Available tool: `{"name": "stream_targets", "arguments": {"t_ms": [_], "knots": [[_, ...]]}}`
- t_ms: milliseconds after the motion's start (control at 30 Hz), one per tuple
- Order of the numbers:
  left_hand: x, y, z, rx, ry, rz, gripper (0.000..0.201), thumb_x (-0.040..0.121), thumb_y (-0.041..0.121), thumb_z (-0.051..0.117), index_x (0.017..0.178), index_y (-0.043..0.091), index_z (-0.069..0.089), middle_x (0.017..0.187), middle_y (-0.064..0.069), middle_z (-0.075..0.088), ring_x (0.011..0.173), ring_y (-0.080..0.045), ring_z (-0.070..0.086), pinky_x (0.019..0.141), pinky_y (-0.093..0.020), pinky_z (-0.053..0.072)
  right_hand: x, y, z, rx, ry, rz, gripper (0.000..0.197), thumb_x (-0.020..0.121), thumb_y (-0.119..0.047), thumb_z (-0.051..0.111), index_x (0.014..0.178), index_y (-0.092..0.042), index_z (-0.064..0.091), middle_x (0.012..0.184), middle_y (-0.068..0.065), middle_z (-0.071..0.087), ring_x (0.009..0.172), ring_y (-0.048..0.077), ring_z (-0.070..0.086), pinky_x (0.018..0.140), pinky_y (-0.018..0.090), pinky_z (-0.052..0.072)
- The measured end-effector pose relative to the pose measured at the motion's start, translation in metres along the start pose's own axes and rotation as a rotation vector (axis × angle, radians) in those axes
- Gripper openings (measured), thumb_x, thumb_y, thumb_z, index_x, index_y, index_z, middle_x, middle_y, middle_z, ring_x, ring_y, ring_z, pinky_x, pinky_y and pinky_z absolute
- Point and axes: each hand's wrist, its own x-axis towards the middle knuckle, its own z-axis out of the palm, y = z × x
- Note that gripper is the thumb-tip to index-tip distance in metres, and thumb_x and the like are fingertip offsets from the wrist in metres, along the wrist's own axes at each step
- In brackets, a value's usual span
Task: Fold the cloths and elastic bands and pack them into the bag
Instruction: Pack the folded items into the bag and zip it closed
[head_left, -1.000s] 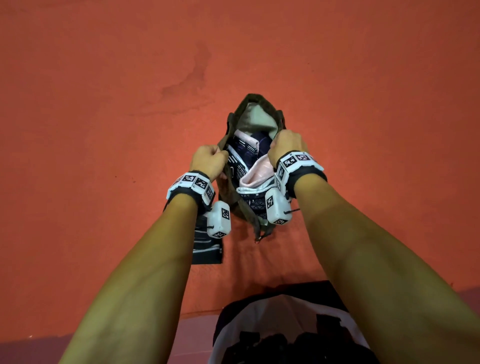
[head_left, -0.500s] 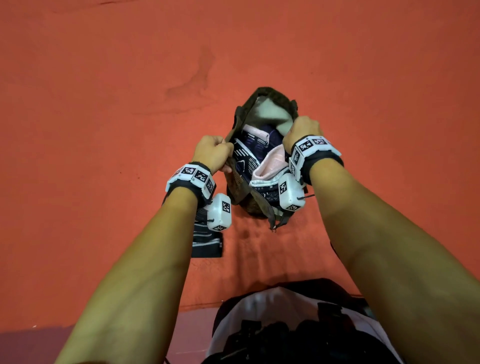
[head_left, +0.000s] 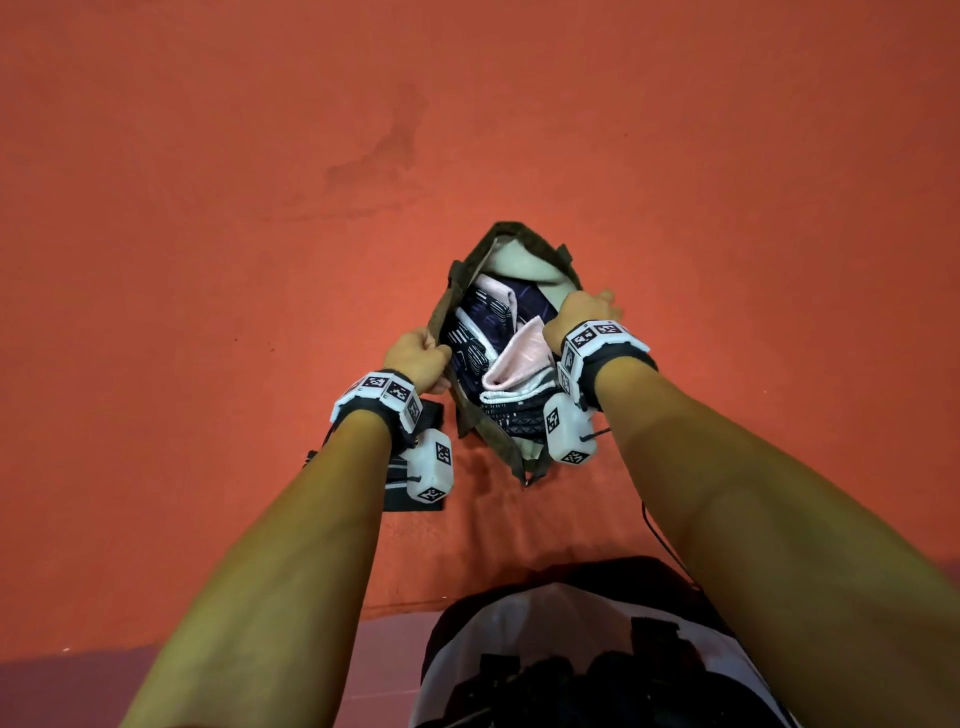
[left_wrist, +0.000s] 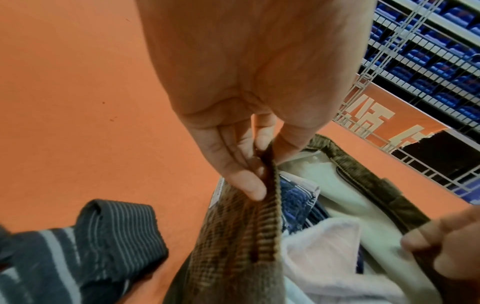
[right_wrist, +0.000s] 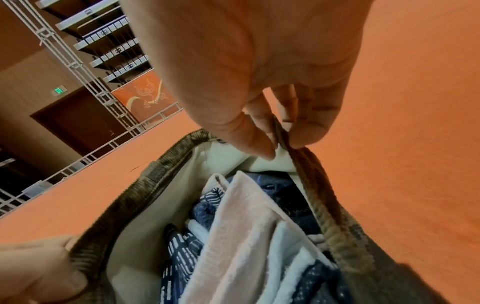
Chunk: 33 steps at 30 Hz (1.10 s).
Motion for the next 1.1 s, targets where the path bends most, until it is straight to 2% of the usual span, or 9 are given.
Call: {"name": "stream_targets", "arguments": {"t_ms": [100, 200, 300, 400, 533, 667, 833, 1000, 1100], "knots": [[0.004, -0.006, -0.002, 0.007, 0.0, -0.019, 0.024, 0.096, 0.013, 0.054, 0.077, 0.017, 0.039, 0.064, -0.012, 0.063, 0.048, -0.017, 0.063, 0.06, -0.036, 0.058, -0.004, -0.009, 0.002, 0.025, 0.089, -0.031, 0.042, 0.083, -0.017, 0.06, 0.123, -0.005, 0.056, 0.137, 0.017, 0.033, 0.123, 0.036, 0.036, 0.087, 0.039, 0.047], [0.005, -0.012, -0.002, 0.013, -0.015, -0.022, 0.023, 0.095, 0.015, 0.057, 0.078, 0.018, 0.041, 0.067, -0.011, 0.065, 0.055, -0.019, 0.064, 0.063, -0.037, 0.058, -0.011, -0.025, 0.002, 0.002, 0.106, -0.143, 0.043, 0.081, -0.014, 0.059, 0.124, -0.008, 0.055, 0.135, 0.017, 0.037, 0.122, 0.036, 0.039, 0.093, 0.043, 0.048], [0.005, -0.014, -0.004, -0.007, -0.044, -0.017, 0.022, 0.093, 0.017, 0.06, 0.079, 0.018, 0.043, 0.07, -0.009, 0.066, 0.06, -0.02, 0.066, 0.066, -0.038, 0.059, -0.016, -0.043, 0.01, 0.004, -0.028, -0.282, 0.042, 0.086, -0.014, 0.056, 0.128, -0.011, 0.055, 0.134, 0.016, 0.044, 0.118, 0.037, 0.05, 0.088, 0.039, 0.049], [0.004, -0.014, -0.008, -0.069, -0.064, -0.018, 0.019, 0.093, 0.017, 0.059, 0.082, 0.016, 0.045, 0.071, -0.006, 0.062, 0.058, -0.018, 0.062, 0.058, -0.03, 0.054, -0.024, -0.059, 0.024, -0.021, -0.108, -0.388, 0.033, 0.087, -0.011, 0.054, 0.119, -0.009, 0.058, 0.123, 0.015, 0.056, 0.103, 0.034, 0.058, 0.075, 0.035, 0.045], [0.004, -0.023, -0.021, -0.137, -0.078, -0.043, 0.012, 0.097, 0.018, 0.052, 0.089, 0.013, 0.045, 0.071, -0.006, 0.059, 0.056, -0.017, 0.058, 0.05, -0.024, 0.05, -0.036, -0.075, 0.04, -0.017, -0.191, -0.455, 0.032, 0.086, -0.011, 0.053, 0.118, -0.009, 0.056, 0.112, 0.015, 0.062, 0.1, 0.034, 0.06, 0.075, 0.033, 0.045], [0.006, -0.039, -0.036, -0.115, -0.065, -0.082, 0.011, 0.096, 0.017, 0.052, 0.086, 0.013, 0.048, 0.073, -0.006, 0.062, 0.059, -0.017, 0.059, 0.06, -0.029, 0.052, -0.046, -0.094, 0.054, -0.018, -0.199, -0.484, 0.027, 0.085, -0.01, 0.054, 0.112, -0.011, 0.059, 0.112, 0.014, 0.062, 0.097, 0.035, 0.061, 0.069, 0.031, 0.044], [0.009, -0.065, -0.05, -0.07, -0.059, -0.109, 0.012, 0.098, 0.015, 0.048, 0.085, 0.014, 0.048, 0.073, -0.004, 0.061, 0.059, -0.015, 0.059, 0.054, -0.026, 0.049, -0.055, -0.12, 0.065, -0.03, -0.14, -0.501, 0.023, 0.086, -0.014, 0.057, 0.108, -0.009, 0.061, 0.106, 0.014, 0.064, 0.092, 0.034, 0.063, 0.078, 0.036, 0.055], [0.011, -0.089, -0.063, -0.075, -0.074, -0.131, 0.007, 0.099, 0.012, 0.045, 0.092, 0.011, 0.046, 0.073, -0.006, 0.059, 0.059, -0.017, 0.055, 0.056, -0.029, 0.046, -0.059, -0.144, 0.086, -0.062, -0.256, -0.537, 0.028, 0.086, -0.013, 0.058, 0.113, -0.009, 0.061, 0.112, 0.016, 0.064, 0.095, 0.034, 0.063, 0.079, 0.039, 0.056], [0.015, -0.104, -0.071, -0.091, -0.075, -0.171, 0.013, 0.099, 0.01, 0.046, 0.085, 0.013, 0.047, 0.071, -0.007, 0.059, 0.057, -0.018, 0.053, 0.055, -0.029, 0.045, -0.06, -0.145, 0.107, -0.11, -0.331, -0.514, 0.03, 0.088, -0.014, 0.058, 0.117, -0.007, 0.059, 0.116, 0.016, 0.062, 0.098, 0.034, 0.061, 0.076, 0.034, 0.054]]}}
